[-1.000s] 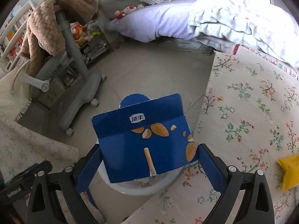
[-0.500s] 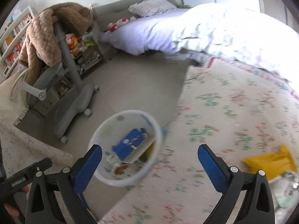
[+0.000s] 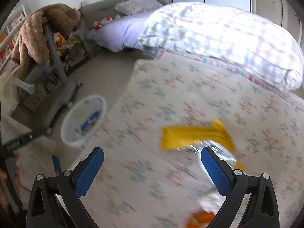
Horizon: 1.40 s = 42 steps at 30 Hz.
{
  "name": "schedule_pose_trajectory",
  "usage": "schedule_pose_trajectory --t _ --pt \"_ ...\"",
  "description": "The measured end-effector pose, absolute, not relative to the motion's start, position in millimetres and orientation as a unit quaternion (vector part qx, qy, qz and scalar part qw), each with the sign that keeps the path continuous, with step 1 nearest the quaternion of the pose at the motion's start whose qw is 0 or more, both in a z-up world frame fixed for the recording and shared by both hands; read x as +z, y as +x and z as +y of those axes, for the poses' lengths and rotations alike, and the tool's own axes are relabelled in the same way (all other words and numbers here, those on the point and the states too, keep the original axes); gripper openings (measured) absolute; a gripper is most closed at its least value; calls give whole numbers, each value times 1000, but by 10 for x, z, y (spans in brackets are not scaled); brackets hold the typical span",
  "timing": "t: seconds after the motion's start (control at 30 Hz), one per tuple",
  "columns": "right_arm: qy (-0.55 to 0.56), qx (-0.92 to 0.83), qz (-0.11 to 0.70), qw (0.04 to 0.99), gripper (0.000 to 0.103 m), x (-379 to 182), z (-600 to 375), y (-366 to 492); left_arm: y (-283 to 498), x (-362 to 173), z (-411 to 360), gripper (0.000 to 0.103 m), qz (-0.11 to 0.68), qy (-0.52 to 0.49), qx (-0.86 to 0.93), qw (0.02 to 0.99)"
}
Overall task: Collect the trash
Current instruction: 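Move both tools back over the bed toward the white bottle and yellow bag, then grasp the white bottle with the right tool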
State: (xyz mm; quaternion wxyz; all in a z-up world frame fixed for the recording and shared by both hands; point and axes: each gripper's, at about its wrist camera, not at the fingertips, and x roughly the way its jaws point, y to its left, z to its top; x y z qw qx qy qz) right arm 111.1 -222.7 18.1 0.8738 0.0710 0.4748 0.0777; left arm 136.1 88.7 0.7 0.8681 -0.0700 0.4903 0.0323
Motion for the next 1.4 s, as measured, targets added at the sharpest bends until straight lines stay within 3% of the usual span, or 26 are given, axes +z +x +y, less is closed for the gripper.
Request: schedule_pose_trajectory --t 0.47,0.77,0.87,0.9,1.0,1.1,1.4 --pt "116 4 554 824 103 -230 -3448 894 1423 -73 314 97 501 -32 -4 865" --pt "53 43 566 822 101 -356 -3119 1141 1529 -170 1 97 512 -8 -12 859" --pt "42 41 583 810 88 -469 -3040 1232 1569 -205 -120 97 516 -2 -15 856" --pt "43 37 591 805 76 -514 -3045 1252 1582 -215 -175 97 517 0 -19 856" --pt "61 33 596 800 68 -548 -3125 1254 1604 -235 -338 97 518 8 -33 855" --pt "72 37 593 801 41 -487 -3230 1192 1605 -256 -570 97 517 23 -56 854" --pt "96 -15 597 796 36 -425 -3784 933 1596 -382 -1312 97 521 68 -127 841"
